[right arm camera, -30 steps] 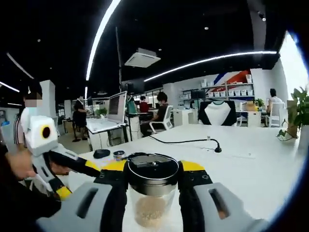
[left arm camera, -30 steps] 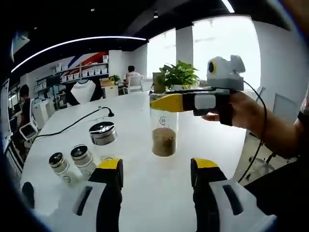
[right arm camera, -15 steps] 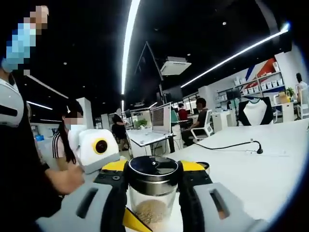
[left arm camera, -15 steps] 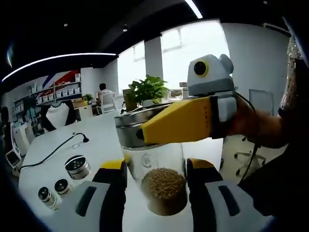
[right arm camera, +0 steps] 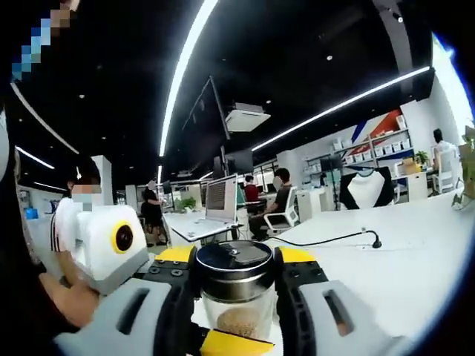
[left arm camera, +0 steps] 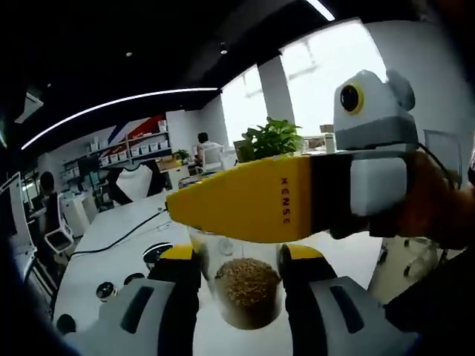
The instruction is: Rotate the seasoning bottle until the label or dispensing opening points toward the visible target arrow and the bottle remains upright within the marked orientation range
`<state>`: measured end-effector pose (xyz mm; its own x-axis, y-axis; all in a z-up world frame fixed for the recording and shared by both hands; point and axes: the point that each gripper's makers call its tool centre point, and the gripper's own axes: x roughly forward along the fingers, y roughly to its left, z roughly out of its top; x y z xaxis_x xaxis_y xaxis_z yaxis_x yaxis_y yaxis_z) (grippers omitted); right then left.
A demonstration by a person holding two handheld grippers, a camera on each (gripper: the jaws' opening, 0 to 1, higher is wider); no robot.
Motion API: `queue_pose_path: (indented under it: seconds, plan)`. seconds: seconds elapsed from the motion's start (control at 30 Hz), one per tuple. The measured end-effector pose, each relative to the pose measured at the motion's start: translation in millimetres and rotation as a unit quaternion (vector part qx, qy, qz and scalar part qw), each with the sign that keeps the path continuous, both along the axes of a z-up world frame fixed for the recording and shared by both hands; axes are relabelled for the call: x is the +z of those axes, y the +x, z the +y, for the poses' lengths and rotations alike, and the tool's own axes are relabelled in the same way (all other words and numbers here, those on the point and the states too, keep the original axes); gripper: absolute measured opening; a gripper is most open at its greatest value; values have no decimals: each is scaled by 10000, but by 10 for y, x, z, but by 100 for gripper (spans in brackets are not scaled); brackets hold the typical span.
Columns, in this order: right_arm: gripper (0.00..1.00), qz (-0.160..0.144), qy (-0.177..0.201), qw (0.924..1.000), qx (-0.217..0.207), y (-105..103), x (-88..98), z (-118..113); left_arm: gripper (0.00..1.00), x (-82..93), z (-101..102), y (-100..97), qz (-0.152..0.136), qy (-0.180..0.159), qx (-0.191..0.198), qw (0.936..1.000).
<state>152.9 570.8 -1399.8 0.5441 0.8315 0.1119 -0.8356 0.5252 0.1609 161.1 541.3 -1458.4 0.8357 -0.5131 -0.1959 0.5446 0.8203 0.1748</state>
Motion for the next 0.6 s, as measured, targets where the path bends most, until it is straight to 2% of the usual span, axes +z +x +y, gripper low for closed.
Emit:
queue_pose_path:
  seconds: [0.17, 0.2, 0.23, 0.37, 0.47, 0.57, 0.6]
  plan:
    - [39, 14, -43, 9999, 157, 5, 9, 14, 46, 5, 50, -8, 4, 35, 27, 10000]
    - [39, 89, 15, 9991, 404, -20, 18, 14, 46, 13, 60, -33, -43, 73, -26, 10000]
    - [39, 118, 41, 9988, 464, -26, 21, 14, 46, 24, 64, -44, -71, 79, -65, 9999]
    - [38, 220, 108, 9937, 1095, -99, 57, -13, 44, 105, 48, -110, -93, -97, -481, 9988]
    - [38, -28, -124, 9859, 1666, -216, 85, -9, 44, 130, -4, -163, 66, -343, -917, 9952]
    - [38, -80, -187, 9790, 2028, -245, 99, -38, 44, 144, -81, -235, 228, -519, -1460, 9877]
    - [38, -173, -207, 9744, 2233, -305, 125, -40, 44, 164, -105, -256, 282, -676, -1620, 9841]
